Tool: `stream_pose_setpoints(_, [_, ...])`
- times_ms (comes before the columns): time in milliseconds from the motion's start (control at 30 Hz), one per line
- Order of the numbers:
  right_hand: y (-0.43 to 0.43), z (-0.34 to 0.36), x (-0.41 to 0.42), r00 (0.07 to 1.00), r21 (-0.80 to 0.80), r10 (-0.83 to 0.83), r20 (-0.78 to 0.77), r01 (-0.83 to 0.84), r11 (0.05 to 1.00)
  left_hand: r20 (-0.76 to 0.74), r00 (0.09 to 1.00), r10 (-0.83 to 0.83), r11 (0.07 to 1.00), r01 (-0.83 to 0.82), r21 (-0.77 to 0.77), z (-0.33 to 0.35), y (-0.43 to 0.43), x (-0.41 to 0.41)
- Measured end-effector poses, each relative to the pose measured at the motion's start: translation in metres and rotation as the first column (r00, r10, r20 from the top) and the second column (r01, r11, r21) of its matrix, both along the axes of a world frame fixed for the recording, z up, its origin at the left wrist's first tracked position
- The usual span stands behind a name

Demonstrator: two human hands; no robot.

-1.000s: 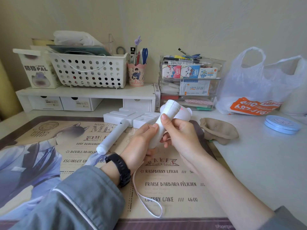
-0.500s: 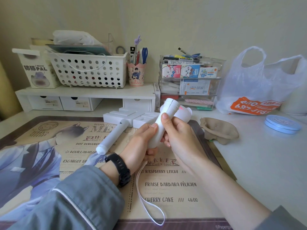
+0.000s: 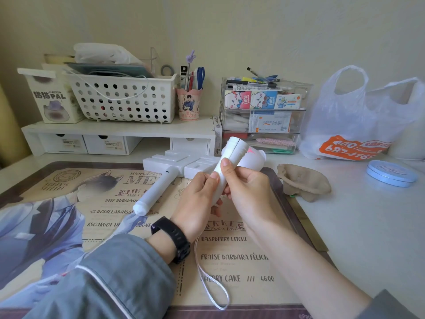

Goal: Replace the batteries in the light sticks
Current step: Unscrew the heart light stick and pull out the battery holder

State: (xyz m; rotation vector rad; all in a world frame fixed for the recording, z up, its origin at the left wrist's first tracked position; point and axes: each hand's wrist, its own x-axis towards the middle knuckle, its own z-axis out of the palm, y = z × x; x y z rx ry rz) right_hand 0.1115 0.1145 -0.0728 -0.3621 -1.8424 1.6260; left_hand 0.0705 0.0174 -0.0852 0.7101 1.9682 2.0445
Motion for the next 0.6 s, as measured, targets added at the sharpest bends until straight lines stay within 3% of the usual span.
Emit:
stream_pose_setpoints(100, [-0.0015, 0.0010, -0.0003, 1.000, 0.003, -0.007, 0.000, 0.007, 1.000, 0.060, 0.998, -0.029, 0.998, 0.025, 0.057, -0.0002, 0.0021, -0.0022])
stream_pose_setpoints(400, [0.0034, -0.0005, -0.0026, 0.978, -0.253, 0.202, -0.044, -0.206, 0.945, 0.216, 0.966, -0.146, 0.978, 0.108, 0.179, 0.0040, 0.0000, -0.0021])
stream_pose_setpoints(600, [0.0023, -0.0025, -0.0034, 0.985, -0.204, 0.172, -0.034, -0.175, 0.963, 0.195, 0.977, -0.081, 0.986, 0.050, 0.158, 0.0014, 0.0042, -0.0003])
